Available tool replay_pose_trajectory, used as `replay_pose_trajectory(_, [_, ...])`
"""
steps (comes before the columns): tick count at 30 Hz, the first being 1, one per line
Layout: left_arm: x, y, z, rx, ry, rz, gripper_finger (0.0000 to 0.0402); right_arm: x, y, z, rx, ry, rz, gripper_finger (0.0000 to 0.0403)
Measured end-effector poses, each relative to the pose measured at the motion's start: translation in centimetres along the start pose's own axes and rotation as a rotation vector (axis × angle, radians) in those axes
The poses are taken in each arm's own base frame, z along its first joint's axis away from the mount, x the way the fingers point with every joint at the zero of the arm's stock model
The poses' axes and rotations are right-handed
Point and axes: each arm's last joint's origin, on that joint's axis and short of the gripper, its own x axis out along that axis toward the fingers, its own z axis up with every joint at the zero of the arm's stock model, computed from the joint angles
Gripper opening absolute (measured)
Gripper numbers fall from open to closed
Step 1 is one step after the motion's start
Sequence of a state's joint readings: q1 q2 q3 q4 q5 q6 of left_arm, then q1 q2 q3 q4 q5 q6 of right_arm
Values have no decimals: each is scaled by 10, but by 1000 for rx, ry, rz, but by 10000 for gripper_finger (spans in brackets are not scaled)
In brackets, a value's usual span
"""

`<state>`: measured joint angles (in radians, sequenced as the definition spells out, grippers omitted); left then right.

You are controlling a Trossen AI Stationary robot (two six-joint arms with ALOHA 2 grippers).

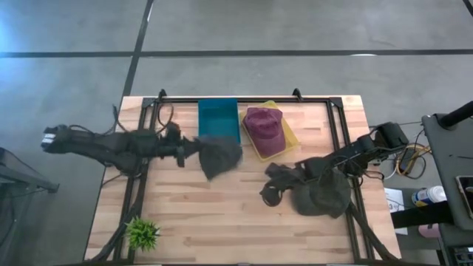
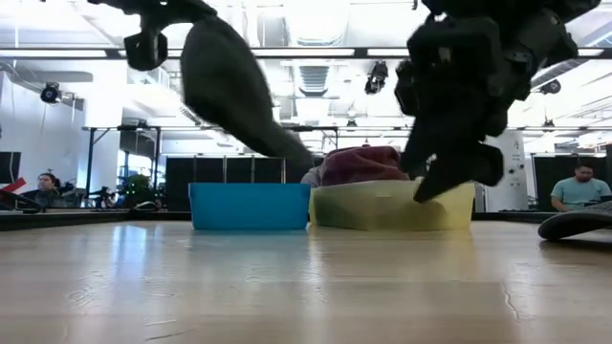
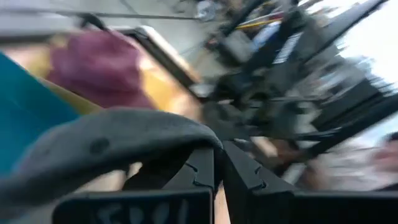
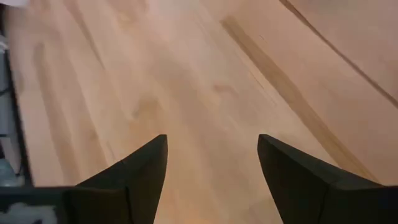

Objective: Pick & Place hat
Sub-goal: Put the left black cap into the blue bin

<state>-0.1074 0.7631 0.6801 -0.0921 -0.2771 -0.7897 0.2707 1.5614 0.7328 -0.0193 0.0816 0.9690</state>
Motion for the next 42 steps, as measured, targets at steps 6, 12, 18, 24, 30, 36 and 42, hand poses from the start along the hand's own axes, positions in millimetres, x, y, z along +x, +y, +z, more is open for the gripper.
replay_pose_trajectory(6, [-11,-19,48,155,-44,35,11,-6,24,21,-220,-127,0,226])
replay_pose_trajectory(12, [-39,-39,80,245,-45,107,10,-7,55,48,-656,-257,-96,221])
replay_pose_trajectory(18, [-59,-49,98,301,-102,183,10,15,60,88,-891,-213,-340,221])
replay_pose_trajectory(24, [-69,-55,108,337,-149,186,10,40,40,148,-799,-151,-454,221])
replay_pose_trajectory(30, [-77,-57,112,339,-160,180,10,61,20,184,-815,-22,-372,221])
replay_pose_trajectory(36, [-89,-58,116,374,-185,163,10,82,10,197,-837,62,-364,220])
replay_pose_trajectory(42, [-99,-59,119,386,-183,154,10,98,10,202,-876,119,-279,208])
